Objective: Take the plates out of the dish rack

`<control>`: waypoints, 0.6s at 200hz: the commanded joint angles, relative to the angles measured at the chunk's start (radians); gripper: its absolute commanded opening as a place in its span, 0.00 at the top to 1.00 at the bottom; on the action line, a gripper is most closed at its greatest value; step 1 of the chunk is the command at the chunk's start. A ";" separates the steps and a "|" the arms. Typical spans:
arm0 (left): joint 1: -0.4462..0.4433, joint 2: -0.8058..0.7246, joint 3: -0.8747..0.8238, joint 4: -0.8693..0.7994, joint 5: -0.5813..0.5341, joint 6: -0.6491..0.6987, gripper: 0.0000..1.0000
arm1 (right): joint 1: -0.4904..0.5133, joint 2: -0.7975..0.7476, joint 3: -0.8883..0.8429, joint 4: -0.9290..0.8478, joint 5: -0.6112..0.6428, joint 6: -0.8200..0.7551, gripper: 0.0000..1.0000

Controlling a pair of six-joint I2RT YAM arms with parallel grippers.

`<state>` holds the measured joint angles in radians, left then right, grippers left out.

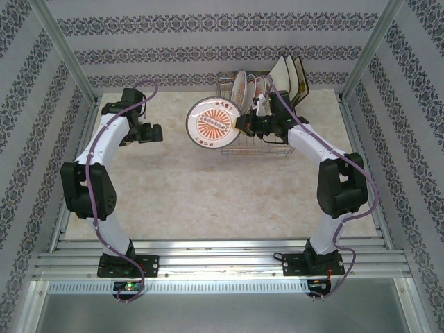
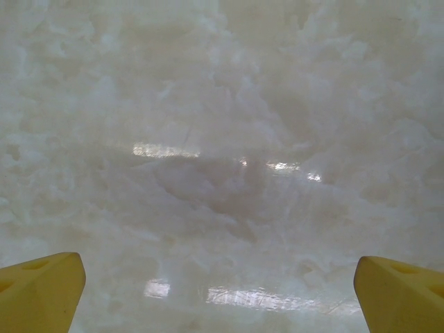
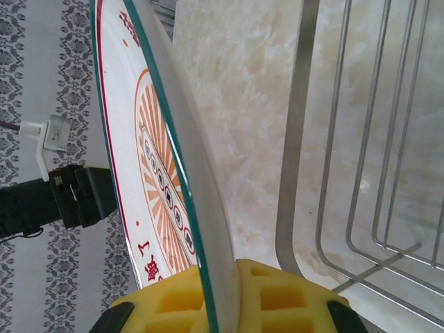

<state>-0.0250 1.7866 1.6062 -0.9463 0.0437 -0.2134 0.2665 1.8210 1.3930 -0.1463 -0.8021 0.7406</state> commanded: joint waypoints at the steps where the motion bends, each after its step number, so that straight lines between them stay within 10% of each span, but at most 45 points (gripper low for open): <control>1: -0.001 -0.064 0.000 0.058 0.098 0.019 0.00 | 0.019 0.026 0.055 0.062 -0.050 0.017 1.00; 120: 0.011 -0.145 -0.180 0.548 0.773 -0.141 0.00 | 0.073 0.124 0.224 0.044 -0.102 0.034 1.00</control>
<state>-0.0242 1.6257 1.4456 -0.5480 0.6823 -0.2836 0.3237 1.9446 1.5597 -0.1444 -0.8383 0.7612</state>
